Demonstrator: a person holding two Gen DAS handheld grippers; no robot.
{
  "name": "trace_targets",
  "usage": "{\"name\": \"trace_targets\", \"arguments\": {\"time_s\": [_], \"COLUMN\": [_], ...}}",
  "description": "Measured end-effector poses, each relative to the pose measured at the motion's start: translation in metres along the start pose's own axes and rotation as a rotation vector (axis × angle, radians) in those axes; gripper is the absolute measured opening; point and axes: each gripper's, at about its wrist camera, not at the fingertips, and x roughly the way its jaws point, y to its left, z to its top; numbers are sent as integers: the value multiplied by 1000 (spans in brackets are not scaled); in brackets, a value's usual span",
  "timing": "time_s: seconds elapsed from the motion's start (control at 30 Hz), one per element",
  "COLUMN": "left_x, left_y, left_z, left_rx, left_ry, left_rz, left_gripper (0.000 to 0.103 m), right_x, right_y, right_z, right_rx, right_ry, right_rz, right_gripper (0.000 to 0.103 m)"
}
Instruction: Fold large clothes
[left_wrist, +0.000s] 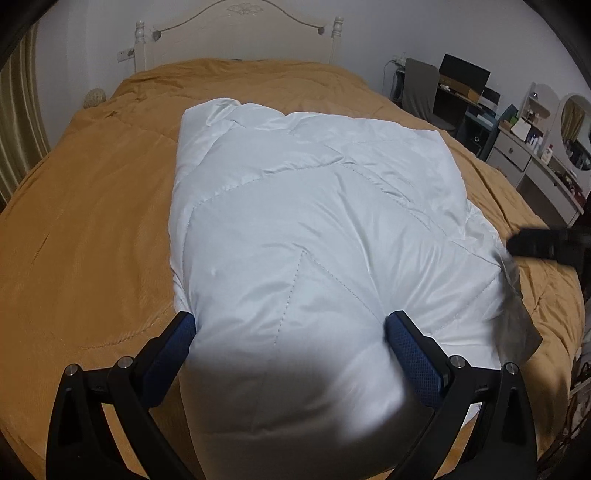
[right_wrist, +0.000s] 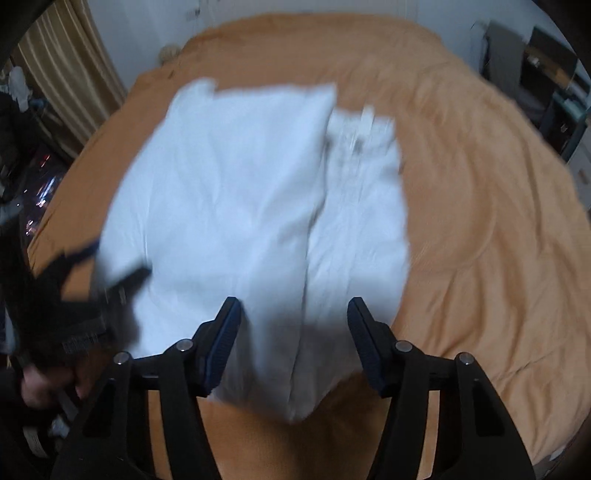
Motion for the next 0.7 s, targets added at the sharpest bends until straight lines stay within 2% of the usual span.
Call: {"name": "trace_targets", "arguments": {"time_s": [0.07,0.13,0.23,0.27,0.3,0.37,0.47,0.57,0.63,0.7], "left_x": [1,1,-1,-2,-2,-3,-3,-2,-1,0], "left_y": [1,0,1,1,0,-3,-2,2,2,2], "left_z": [1,0,-2,-2,-1,-2,-4,-3,-4,-2], "left_rx": [-3,0,1,2,7,21,26,14,16,16], "left_ry": [9,11,12,12,12,14,17,25,28,29], "left_rz": [-6,-8,-19,-27,-32,-26,-28,-34,-31,-28], "left_gripper": [103,103,103,103,103,103,103,103,103,103], "right_x": [-3,11,57,73,94,115,116,87,71,71], "right_y": [4,13,30,33,34,27,-1,3,30,67], "right_z": [31,68,106,111,115,112,113,124,144,166], "right_rx": [13,26,28,22,-5,-25,66,107,59,-5], "right_ry": [-40,-41,57,82,100,99,116,58,8,2], "right_rz": [33,95,95,53,-35,-145,-236,-189,-113,-33], "right_gripper": [60,60,59,57,57,58,59,54,54,54]}}
